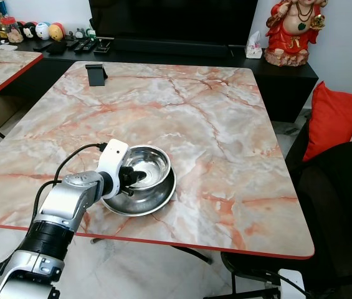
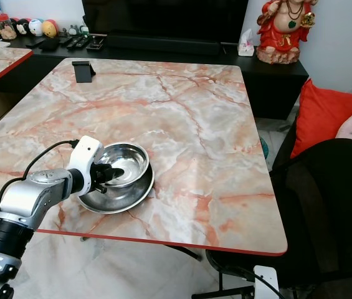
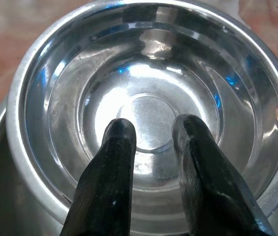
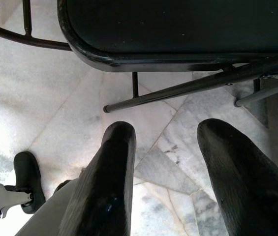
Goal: Setting the table
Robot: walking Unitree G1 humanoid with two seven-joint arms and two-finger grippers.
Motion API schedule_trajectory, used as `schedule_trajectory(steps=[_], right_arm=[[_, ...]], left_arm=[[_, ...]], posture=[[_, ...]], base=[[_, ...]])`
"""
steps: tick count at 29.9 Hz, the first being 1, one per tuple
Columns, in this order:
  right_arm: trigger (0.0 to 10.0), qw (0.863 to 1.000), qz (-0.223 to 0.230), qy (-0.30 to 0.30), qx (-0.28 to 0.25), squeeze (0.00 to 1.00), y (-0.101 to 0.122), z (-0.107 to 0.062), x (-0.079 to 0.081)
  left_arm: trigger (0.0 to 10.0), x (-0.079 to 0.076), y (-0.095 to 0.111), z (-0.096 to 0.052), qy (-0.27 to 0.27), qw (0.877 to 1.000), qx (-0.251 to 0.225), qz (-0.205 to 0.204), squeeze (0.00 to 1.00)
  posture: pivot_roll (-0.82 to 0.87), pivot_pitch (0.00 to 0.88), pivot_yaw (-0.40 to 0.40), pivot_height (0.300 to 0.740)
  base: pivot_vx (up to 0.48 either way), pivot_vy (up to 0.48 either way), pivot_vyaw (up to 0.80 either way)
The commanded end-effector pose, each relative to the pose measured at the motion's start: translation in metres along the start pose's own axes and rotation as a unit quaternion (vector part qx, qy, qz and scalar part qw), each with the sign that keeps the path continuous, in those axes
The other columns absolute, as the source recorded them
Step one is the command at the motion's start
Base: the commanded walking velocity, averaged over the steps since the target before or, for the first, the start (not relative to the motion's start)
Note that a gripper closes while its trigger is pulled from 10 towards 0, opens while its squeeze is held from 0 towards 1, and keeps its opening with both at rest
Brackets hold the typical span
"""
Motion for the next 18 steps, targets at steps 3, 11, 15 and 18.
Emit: schedule_trajectory(steps=[3,11,15,18], right_arm=[[10.0,1.0,0.005,-0.002,0.002,0.0,-0.001,0.0,-0.001],[10.0,1.0,0.002,-0.001,0.003,0.0,0.0,0.0,-0.001],[10.0,1.0,0.002,-0.001,0.003,0.0,0.0,0.0,-0.001],[10.0,1.0,0.001,0.0,0.003,0.0,0.0,0.0,-0.001]], left_arm=[[10.0,0.002,0.003,-0.001,0.004,1.0,0.011,0.013,0.0],[10.0,0.004,0.006,-0.008,-0.004,0.999,0.02,0.029,0.0],[10.0,0.01,0.01,-0.011,-0.001,0.999,0.017,0.037,0.0],[10.0,0.01,0.011,-0.012,-0.003,0.999,0.017,0.037,0.0]], posture=[[0.1,0.0,-0.016,0.727],[0.12,0.0,-0.02,0.727],[0.12,0.0,-0.021,0.727],[0.12,0.0,-0.02,0.727]], base=[[0.0,0.0,0.0],[0.0,0.0,0.0],[0.0,0.0,0.0],[0.0,0.0,0.0]])
Point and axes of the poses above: a point about 5 cm out from each wrist's last joint towards the gripper, its own z axis pointing out of the wrist towards the gripper, its own y axis along the axis of the wrist's last joint, x = y × z, the point moved 4 cm from there along z, pointing out of the wrist towards the gripper, and after that the axes turned 5 degrees about z, right-handed, at the moved point
